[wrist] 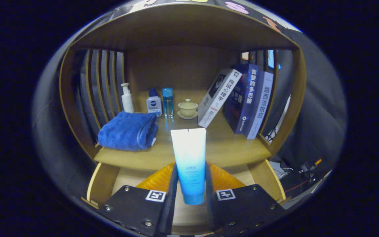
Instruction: Pull open the drawer, take out the items inside it, and place them on the countertop above the cabinet.
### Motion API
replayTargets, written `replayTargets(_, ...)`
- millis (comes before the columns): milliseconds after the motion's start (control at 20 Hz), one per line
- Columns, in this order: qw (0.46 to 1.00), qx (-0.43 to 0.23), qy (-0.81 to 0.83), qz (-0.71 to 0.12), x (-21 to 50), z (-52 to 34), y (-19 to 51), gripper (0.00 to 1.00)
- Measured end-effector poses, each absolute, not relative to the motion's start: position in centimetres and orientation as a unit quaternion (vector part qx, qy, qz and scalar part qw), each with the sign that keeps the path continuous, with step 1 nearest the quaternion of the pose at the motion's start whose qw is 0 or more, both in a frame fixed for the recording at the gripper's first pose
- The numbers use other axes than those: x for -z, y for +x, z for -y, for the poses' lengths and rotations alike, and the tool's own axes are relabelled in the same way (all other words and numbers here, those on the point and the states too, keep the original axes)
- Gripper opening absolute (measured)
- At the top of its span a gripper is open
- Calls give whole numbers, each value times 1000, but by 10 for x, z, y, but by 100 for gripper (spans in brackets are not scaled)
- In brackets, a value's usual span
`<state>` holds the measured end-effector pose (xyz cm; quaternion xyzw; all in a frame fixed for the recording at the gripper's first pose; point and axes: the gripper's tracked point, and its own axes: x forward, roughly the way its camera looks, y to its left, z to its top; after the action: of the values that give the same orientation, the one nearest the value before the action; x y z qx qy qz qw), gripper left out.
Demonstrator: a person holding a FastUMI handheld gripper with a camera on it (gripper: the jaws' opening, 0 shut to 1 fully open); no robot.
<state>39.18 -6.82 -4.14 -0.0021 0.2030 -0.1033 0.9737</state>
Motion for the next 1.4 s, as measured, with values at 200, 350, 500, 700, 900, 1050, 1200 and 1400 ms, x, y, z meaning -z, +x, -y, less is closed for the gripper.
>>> replayTargets(200,967,114,0,-226,53,80,448,41)
replayTargets(350,957,104,-2,-270,77,80,477,42)
replayTargets(500,957,91,7,-274,86,78,498,42)
replayTargets(700,957,84,-15,-278,105,78,511,42)
replayTargets(900,967,88,-7,-239,105,78,522,41)
replayTargets(1050,970,88,-18,-224,103,79,523,42)
replayTargets(1200,971,94,-30,-216,100,80,521,47)
replayTargets(1400,980,83,-22,-178,76,70,515,63)
